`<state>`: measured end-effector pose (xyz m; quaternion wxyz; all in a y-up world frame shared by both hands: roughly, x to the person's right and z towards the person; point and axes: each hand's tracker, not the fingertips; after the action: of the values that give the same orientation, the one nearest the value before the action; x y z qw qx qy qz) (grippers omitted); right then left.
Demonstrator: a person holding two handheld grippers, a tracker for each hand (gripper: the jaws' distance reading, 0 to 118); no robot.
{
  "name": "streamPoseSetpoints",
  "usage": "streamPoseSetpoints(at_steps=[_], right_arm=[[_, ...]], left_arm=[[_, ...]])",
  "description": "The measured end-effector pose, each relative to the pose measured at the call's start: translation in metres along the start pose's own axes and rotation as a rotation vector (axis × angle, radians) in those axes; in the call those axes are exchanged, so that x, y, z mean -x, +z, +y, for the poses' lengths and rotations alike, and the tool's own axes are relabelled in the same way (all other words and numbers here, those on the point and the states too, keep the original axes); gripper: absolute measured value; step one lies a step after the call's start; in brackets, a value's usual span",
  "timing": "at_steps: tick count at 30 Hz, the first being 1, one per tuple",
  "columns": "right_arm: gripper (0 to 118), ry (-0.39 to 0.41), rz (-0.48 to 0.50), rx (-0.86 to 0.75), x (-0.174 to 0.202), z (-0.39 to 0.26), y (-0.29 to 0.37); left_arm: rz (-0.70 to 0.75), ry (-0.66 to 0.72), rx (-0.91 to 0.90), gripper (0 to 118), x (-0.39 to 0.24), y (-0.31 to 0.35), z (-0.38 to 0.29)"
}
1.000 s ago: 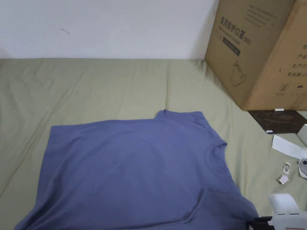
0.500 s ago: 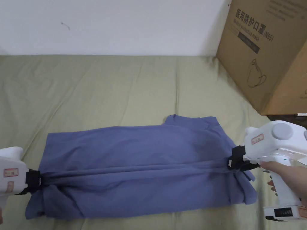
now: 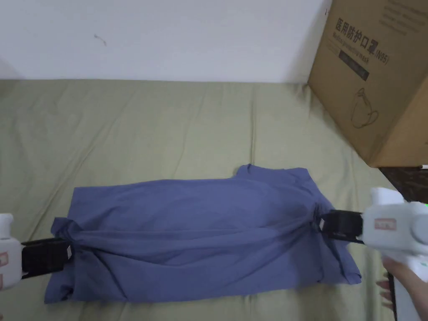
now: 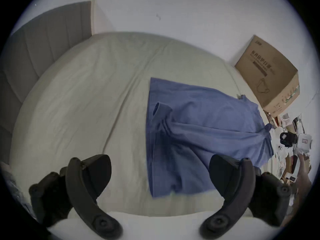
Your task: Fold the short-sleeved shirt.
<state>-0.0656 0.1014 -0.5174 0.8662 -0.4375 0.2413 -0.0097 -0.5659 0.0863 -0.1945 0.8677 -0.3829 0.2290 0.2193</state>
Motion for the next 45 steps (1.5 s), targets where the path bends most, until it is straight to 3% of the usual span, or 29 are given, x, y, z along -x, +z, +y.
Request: streamPoseSetpoints(at_steps=[2, 3, 5, 6, 8, 10, 13, 16, 17, 19, 20, 25, 27, 28, 29, 30, 31, 36, 37, 38, 40, 42, 45], right_arm=[[99, -0.013, 0.091, -0.032, -0.002, -0.024, 0.032], [89, -0.01, 0.158, -0.054, -0.004, -0.037, 0.049], [29, -0.016, 0.206, -0.086, -0.004, -0.054, 0.072], [0, -0.017, 0.172, -0.084, -0.002, -0.063, 0.082], [0, -0.049, 0.139, -0.116, 0.0, -0.077, 0.094], [0, -0.093, 0.23, -0.083, -0.004, -0.083, 0.097], [0, -0.116, 0.197, -0.068, -0.008, -0.087, 0.095], [0, -0.155, 0.207, -0.047, -0.012, -0.088, 0.093], [0, -0.174, 0.214, -0.043, -0.014, -0.088, 0.093], [0, -0.229, 0.249, -0.03, -0.019, -0.087, 0.093], [0, -0.253, 0.268, -0.023, -0.022, -0.087, 0.092], [0, -0.255, 0.232, 0.008, -0.026, -0.091, 0.083], [0, -0.237, 0.215, 0.026, -0.025, -0.092, 0.079], [0, -0.226, 0.207, 0.03, -0.025, -0.093, 0.077], [0, -0.215, 0.198, 0.032, -0.025, -0.092, 0.075], [0, -0.205, 0.191, 0.033, -0.025, -0.091, 0.073], [0, -0.2, 0.186, 0.031, -0.025, -0.09, 0.071], [0, -0.16, 0.199, 0.026, -0.041, -0.067, 0.051], [2, -0.129, 0.141, 0.016, -0.044, -0.059, 0.044], [22, -0.106, 0.081, 0.014, -0.045, -0.051, 0.035], [110, -0.097, 0.054, 0.089, -0.055, -0.033, 0.005], [113, -0.107, 0.058, 0.241, -0.064, -0.022, -0.032], [111, -0.118, 0.049, 0.259, -0.066, -0.014, -0.065]], left_arm=[[0.004, -0.026, -0.07, 107, -0.003, 0.036, -0.022], [-0.01, -0.055, -0.111, 94, -0.006, 0.055, -0.032], [0.002, -0.08, -0.143, 24, -0.013, 0.085, -0.052], [0.004, -0.075, -0.14, 0, -0.016, 0.096, -0.06], [-0.026, -0.029, -0.143, 0, -0.016, 0.11, -0.07], [-0.108, 0.052, -0.085, 0, -0.012, 0.114, -0.069], [-0.084, 0.098, -0.033, 1, -0.005, 0.091, -0.056], [-0.084, 0.105, -0.033, 12, 0.001, 0.051, -0.037], [-0.068, 0.108, -0.007, 36, 0.003, 0.036, -0.03], [-0.02, 0.11, 0.071, 111, 0.005, 0.005, -0.022], [0.004, 0.101, 0.086, 118, 0.005, -0.008, -0.021], [0.128, 0.031, 0.189, 114, 0.004, -0.071, -0.023], [0.061, 0.019, 0.269, 92, 0.003, -0.083, -0.028], [0.131, -0.065, 0.263, 89, -0.006, -0.082, -0.032], [0.112, -0.161, 0.216, 72, -0.014, -0.073, -0.034], [0.063, -0.203, 0.205, 45, -0.017, -0.067, -0.034], [0.043, -0.206, 0.202, 9, -0.022, -0.057, -0.033], [0.007, -0.145, 0.153, 8, -0.011, -0.018, -0.024], [0.008, -0.146, 0.148, 8, -0.007, -0.015, -0.023], [0.008, -0.139, 0.143, 8, -0.003, -0.014, -0.023], [0.059, -0.142, 0.149, 8, 0.001, -0.013, -0.02], [0.027, -0.08, 0.158, 8, 0.011, -0.013, -0.02], [0.011, -0.036, 0.16, 7, 0.009, -0.015, -0.022]])
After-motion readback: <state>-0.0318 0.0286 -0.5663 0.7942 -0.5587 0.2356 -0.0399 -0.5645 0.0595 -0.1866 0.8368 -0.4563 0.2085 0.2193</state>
